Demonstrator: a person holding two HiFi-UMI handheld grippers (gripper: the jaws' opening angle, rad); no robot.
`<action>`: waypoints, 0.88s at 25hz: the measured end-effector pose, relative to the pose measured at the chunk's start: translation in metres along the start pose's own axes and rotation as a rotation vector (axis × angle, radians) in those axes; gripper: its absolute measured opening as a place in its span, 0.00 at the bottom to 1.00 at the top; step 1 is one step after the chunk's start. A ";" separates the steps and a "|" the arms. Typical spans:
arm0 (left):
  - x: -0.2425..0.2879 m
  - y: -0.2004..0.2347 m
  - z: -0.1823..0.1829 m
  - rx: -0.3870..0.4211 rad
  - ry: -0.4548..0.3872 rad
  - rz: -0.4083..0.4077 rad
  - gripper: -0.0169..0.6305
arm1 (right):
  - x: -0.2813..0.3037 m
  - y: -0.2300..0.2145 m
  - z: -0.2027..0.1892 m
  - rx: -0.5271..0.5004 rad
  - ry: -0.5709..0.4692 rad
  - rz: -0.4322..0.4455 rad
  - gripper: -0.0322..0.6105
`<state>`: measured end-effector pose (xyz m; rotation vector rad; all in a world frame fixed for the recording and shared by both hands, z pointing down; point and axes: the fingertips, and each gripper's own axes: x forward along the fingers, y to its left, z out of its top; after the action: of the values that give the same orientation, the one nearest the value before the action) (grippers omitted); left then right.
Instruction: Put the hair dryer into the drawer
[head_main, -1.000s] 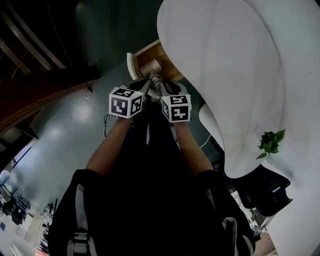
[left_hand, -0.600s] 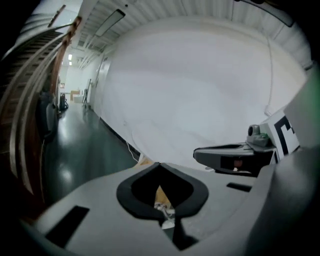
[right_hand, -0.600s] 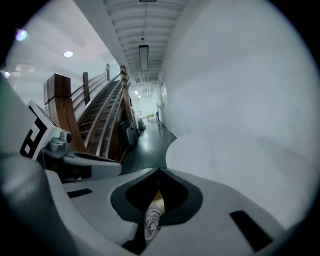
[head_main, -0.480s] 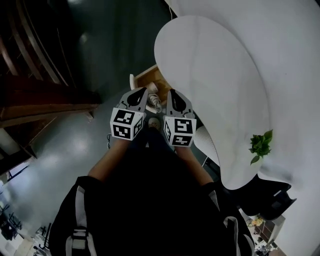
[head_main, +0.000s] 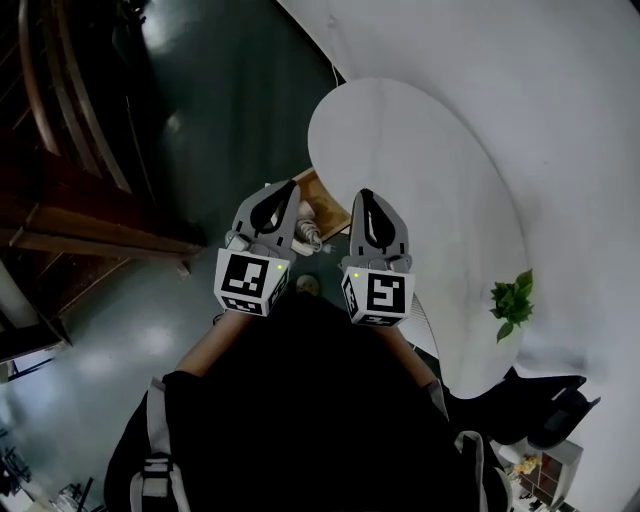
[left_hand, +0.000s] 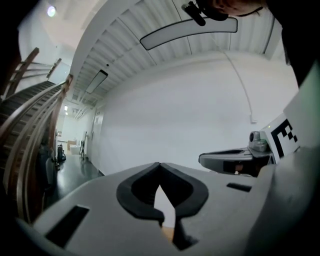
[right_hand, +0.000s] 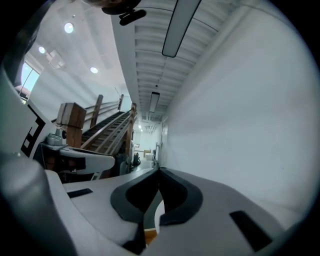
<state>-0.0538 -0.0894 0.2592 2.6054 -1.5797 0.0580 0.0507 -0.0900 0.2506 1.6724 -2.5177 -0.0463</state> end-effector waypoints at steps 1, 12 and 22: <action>-0.003 0.000 0.006 0.003 -0.013 0.001 0.04 | -0.002 0.001 0.006 -0.012 -0.014 -0.005 0.08; -0.022 0.009 0.016 0.036 -0.054 0.033 0.04 | -0.010 0.017 0.021 -0.015 -0.060 0.003 0.08; -0.040 0.015 0.007 0.044 -0.050 -0.004 0.04 | -0.021 0.035 0.011 -0.004 -0.050 -0.037 0.08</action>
<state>-0.0853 -0.0619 0.2504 2.6637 -1.6067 0.0278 0.0252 -0.0574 0.2416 1.7371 -2.5206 -0.0970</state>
